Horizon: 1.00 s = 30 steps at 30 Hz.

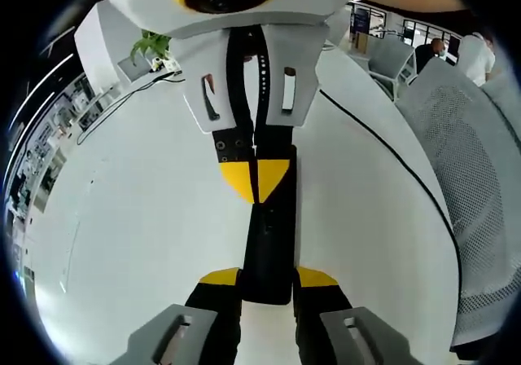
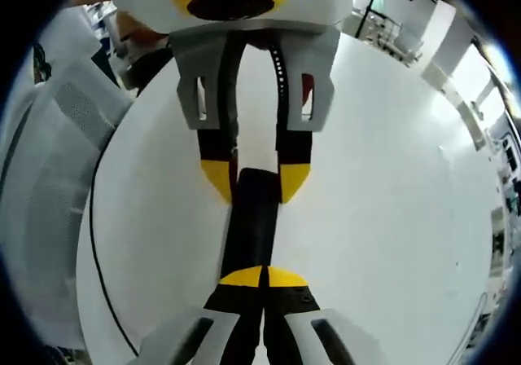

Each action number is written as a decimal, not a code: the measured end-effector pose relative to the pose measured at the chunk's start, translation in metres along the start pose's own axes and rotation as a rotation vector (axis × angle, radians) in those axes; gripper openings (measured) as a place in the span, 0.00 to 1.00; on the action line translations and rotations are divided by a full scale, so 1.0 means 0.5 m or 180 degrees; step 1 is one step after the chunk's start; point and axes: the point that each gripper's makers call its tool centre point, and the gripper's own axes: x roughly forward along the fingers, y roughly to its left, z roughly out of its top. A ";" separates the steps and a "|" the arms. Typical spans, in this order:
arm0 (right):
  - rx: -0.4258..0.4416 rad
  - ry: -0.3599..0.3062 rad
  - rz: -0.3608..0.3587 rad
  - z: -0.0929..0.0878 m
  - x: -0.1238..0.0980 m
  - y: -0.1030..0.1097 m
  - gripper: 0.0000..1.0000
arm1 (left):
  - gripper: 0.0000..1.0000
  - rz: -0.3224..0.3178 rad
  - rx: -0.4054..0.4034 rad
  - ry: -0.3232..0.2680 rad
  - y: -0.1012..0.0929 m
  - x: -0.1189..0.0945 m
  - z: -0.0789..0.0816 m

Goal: Press the specified remote control buttons in sequence, fully releasing each button before pressing the next.

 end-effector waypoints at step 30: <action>0.0012 -0.0168 -0.0219 0.001 -0.031 -0.010 0.00 | 0.23 -0.0007 0.0008 0.0030 -0.003 0.002 0.007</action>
